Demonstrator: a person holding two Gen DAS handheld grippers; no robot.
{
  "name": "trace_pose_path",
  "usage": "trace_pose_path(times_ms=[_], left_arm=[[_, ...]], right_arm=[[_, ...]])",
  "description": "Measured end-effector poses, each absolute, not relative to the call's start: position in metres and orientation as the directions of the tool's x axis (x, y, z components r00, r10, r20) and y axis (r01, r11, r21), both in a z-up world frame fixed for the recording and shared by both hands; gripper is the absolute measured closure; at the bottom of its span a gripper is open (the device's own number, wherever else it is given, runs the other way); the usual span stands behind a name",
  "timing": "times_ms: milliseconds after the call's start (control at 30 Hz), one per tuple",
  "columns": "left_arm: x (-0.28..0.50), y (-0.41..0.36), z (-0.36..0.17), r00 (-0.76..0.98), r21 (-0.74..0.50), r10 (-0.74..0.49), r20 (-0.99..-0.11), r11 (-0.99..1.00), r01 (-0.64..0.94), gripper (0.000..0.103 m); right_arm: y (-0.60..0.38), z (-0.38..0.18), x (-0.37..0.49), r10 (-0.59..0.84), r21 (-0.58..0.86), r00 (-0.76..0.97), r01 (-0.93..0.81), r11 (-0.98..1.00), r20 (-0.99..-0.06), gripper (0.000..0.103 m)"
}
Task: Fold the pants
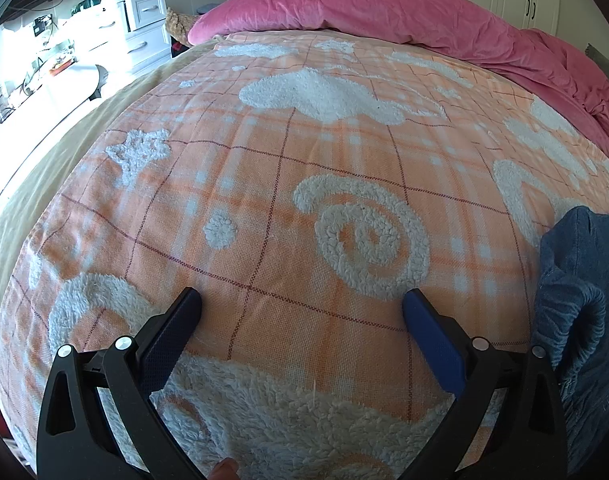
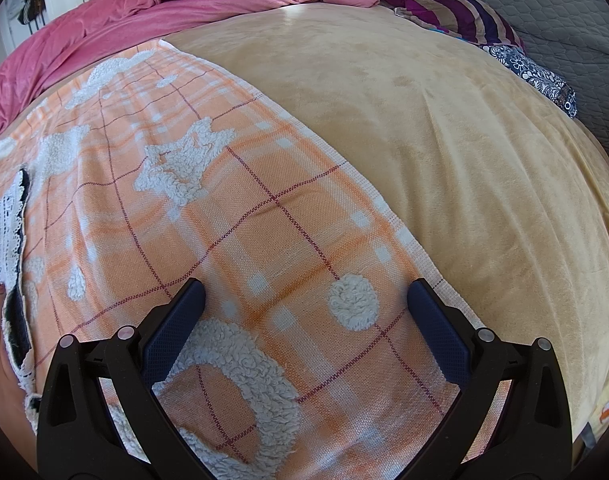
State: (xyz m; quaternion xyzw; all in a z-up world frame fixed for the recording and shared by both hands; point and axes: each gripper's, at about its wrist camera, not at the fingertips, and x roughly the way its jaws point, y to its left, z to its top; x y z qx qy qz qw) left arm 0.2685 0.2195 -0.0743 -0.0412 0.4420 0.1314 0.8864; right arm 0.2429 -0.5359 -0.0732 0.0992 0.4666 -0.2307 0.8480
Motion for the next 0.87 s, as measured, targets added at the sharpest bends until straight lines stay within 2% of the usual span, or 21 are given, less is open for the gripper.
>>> trace_pose_path(times_ms=[867], left_arm=[[0.268,0.2176,-0.0724,0.572,0.046,0.2,-0.795,0.961,-0.272,0.004]], right_arm=[[-0.5356,-0.0733,0.2427,-0.299,-0.047,0.458,0.484,0.874,-0.837,0.008]])
